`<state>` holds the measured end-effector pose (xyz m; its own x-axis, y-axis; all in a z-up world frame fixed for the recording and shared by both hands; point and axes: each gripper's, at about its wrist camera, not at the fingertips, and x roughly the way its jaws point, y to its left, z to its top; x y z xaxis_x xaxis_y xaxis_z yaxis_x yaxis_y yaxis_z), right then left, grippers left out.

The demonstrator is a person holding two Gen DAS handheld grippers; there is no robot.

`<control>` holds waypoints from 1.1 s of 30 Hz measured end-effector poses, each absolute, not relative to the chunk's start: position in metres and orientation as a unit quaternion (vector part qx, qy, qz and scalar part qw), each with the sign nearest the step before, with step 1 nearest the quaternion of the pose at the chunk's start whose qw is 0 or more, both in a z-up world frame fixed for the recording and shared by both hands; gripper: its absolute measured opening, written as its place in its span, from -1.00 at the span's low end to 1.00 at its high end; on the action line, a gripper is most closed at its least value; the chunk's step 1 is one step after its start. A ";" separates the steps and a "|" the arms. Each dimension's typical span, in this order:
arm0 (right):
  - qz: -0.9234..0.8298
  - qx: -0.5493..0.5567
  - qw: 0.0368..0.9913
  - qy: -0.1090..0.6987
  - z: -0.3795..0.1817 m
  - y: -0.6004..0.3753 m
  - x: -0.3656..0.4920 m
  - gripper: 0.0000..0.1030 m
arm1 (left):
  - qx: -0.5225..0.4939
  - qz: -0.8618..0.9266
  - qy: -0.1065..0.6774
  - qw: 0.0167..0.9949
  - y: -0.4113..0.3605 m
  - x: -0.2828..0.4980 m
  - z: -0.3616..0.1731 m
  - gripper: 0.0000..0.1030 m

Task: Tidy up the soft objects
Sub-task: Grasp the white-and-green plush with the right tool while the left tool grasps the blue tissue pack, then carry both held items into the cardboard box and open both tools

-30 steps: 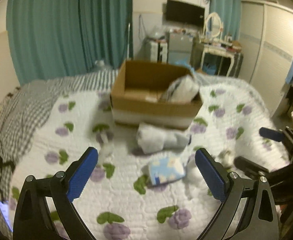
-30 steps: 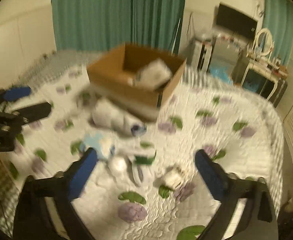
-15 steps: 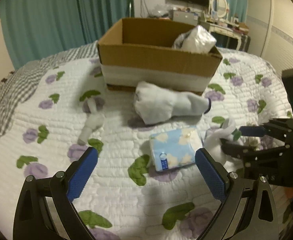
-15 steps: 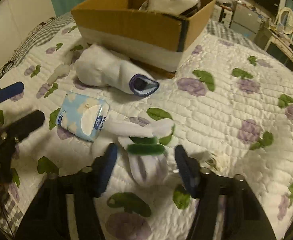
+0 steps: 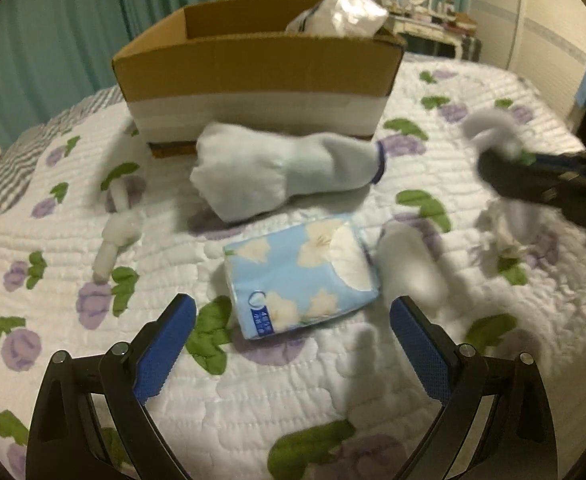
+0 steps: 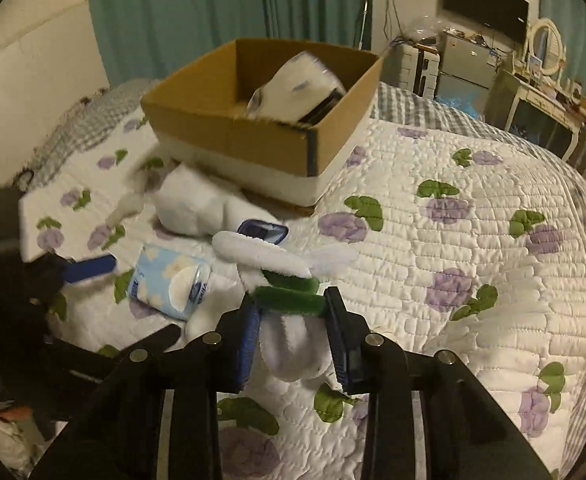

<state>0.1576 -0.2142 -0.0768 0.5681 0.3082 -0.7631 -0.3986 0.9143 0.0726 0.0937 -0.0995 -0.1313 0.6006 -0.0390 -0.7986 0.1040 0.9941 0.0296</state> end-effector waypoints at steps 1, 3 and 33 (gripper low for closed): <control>0.200 -0.049 0.885 0.418 -0.075 -0.217 0.156 -0.39 | 0.039 -0.036 0.448 0.892 -0.100 0.096 -0.134 0.91; 0.201 -0.039 0.887 0.415 -0.074 -0.219 0.157 -0.39 | 0.036 -0.029 0.458 0.888 -0.098 0.102 -0.140 0.91; 0.171 -0.094 0.928 0.317 0.027 -0.196 0.086 -0.39 | -0.022 -0.061 0.386 0.920 -0.062 0.049 -0.033 0.67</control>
<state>0.0860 -0.1957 0.0266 0.7401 0.2573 -0.6213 -0.3771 0.9238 -0.0666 0.0485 -0.0623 -0.0330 0.6949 -0.1288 -0.7074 0.0943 0.9917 -0.0878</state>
